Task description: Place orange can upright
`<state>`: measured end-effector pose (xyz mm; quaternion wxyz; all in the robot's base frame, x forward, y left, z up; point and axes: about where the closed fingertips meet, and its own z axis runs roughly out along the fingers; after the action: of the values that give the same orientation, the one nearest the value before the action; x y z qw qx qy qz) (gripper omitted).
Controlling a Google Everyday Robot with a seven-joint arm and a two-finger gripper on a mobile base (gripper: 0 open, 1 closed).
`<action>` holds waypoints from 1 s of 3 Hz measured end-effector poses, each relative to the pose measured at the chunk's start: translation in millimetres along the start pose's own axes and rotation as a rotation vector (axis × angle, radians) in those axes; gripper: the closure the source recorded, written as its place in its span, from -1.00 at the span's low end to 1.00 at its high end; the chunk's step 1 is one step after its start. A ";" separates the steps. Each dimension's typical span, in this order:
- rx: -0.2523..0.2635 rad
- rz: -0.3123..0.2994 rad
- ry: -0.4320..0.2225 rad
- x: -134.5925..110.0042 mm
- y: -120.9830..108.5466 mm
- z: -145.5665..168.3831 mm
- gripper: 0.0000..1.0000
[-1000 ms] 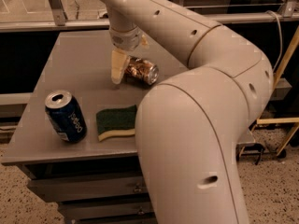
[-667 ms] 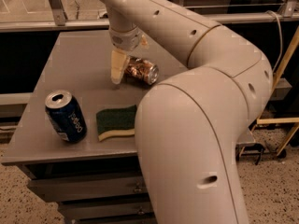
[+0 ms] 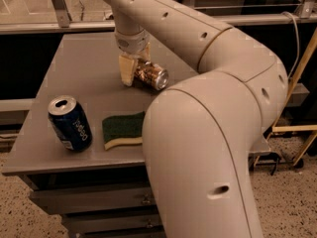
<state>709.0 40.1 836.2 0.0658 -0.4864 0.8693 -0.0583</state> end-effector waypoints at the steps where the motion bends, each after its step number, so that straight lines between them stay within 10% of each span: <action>1: 0.001 0.000 -0.003 -1.1 -0.7 -1.4 0.26; 3: -0.008 -0.017 -0.021 -5.7 -0.9 -1.0 1.00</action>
Offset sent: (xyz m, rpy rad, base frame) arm 0.0009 0.0006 0.0011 0.0017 -0.0021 0.0006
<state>712.6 44.5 837.6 0.0727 -0.4944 0.8647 -0.0503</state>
